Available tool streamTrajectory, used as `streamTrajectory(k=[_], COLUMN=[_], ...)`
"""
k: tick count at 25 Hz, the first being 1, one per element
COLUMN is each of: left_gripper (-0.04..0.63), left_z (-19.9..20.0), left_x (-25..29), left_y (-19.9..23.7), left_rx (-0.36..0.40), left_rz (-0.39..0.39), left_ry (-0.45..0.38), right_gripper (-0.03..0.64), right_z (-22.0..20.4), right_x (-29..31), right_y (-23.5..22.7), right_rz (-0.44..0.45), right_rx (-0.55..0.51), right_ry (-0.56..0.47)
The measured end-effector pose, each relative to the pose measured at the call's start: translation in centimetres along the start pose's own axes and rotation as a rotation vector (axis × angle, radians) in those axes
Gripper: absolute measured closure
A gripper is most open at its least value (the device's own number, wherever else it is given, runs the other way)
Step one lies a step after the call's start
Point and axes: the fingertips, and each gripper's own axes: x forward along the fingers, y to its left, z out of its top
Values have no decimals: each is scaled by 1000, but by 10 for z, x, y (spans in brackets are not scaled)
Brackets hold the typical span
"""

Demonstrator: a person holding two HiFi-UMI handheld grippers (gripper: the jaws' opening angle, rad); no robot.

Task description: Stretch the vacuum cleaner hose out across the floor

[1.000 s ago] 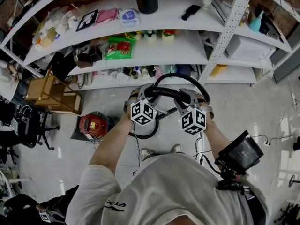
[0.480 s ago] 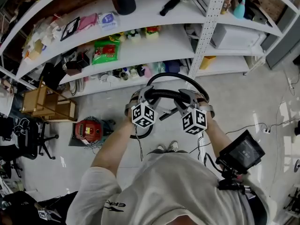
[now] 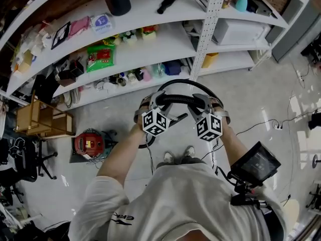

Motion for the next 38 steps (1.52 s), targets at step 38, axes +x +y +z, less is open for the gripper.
streamTrajectory(k=[38], left_gripper=[357], left_z=[109], left_x=[139], left_y=[-99], left_rx=[-176], left_rz=[97], left_ry=[133], right_gripper=[436], right_z=[-188], right_x=[-29], right_y=[-89], right_rz=[188], right_rx=[-153], right_ry=[-102])
